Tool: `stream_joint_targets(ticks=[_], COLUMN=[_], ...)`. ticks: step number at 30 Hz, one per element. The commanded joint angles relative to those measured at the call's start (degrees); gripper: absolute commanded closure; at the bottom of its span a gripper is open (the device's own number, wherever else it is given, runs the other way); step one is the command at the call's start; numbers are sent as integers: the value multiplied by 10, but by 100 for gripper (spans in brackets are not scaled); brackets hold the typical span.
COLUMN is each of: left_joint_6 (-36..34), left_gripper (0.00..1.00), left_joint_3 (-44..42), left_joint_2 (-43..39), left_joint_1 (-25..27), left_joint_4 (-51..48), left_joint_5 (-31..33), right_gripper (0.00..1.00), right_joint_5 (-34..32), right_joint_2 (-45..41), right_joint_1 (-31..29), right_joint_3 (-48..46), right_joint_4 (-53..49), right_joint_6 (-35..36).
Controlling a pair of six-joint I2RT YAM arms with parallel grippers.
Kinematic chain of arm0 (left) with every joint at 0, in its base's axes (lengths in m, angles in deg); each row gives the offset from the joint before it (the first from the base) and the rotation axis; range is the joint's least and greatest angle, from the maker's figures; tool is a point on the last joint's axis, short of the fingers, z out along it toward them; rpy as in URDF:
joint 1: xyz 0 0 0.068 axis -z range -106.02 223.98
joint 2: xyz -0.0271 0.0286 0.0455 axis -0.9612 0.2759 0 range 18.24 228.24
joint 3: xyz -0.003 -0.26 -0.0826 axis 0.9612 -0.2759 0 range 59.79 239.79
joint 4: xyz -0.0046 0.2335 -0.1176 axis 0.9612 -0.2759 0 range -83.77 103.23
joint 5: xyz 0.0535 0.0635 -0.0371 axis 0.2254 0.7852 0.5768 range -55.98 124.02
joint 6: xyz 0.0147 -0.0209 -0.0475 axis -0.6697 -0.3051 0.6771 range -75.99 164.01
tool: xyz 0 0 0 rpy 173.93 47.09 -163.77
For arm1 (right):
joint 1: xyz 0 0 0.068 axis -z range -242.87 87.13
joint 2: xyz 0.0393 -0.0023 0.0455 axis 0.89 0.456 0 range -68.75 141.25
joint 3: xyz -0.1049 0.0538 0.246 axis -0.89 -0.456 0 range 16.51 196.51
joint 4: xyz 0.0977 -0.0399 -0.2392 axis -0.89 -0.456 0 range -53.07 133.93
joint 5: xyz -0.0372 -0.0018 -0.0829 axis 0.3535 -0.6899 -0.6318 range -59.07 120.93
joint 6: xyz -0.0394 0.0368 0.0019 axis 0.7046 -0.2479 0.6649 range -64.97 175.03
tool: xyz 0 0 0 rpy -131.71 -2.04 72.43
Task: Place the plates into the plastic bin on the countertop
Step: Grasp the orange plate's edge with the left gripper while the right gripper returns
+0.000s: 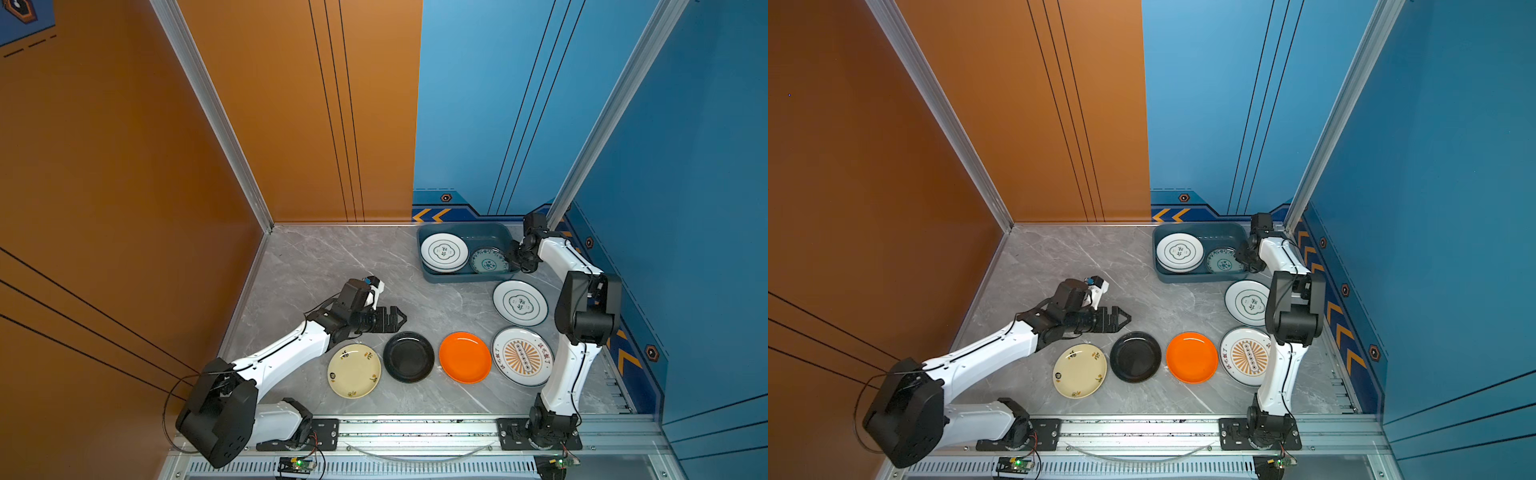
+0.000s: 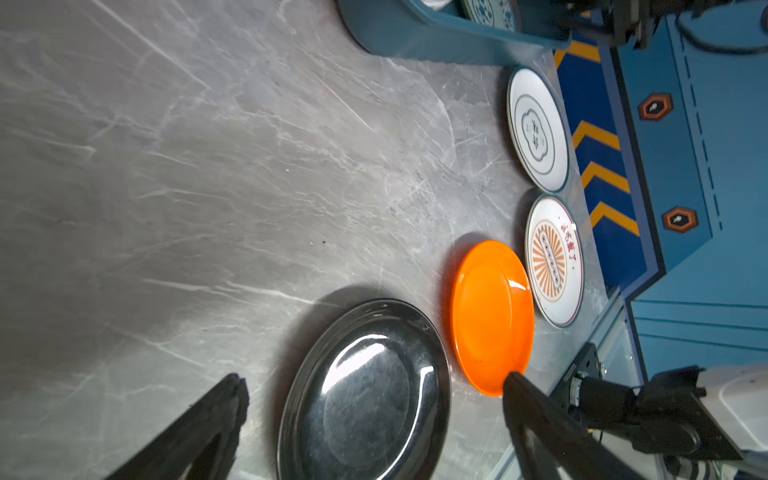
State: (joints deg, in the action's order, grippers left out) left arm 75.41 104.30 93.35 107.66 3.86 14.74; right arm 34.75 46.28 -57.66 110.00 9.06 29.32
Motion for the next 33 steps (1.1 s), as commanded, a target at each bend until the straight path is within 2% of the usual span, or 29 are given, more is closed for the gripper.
stream_joint_targets(ticks=[1, 8, 15, 20, 22, 23, 25, 33], left_joint_6=[-54, -138, -210, -245, -252, -257, -262, -272], left_gripper=[2, 0, 3, 12, 12, 18, 21, 32], left_joint_3=[49, 140, 239, 301, 317, 326, 338, 366], left_joint_2=[29, 126, 237, 326, 353, 365, 382, 425], left_joint_1=[32, 105, 121, 127, 130, 131, 134, 137], left_joint_4=[-52, -93, -129, -153, -155, -157, -159, -163], left_joint_5=[-13, -42, -61, -85, -89, -90, -87, -93], right_gripper=[59, 52, 51, 50, 50, 50, 50, 49], right_joint_5=[9, 83, 105, 106, 106, 106, 108, 118], right_joint_2=[-89, -213, -338, -420, -442, -453, -470, -485], right_joint_1=[-14, -60, -108, -113, -112, -111, -111, -112], right_joint_3=[-28, -148, -307, -389, -405, -412, -424, -459], right_joint_4=[0, 4, 44, 59, 57, 55, 57, 79], right_joint_6=[4, 38, 33, 19, 17, 16, 12, 1])
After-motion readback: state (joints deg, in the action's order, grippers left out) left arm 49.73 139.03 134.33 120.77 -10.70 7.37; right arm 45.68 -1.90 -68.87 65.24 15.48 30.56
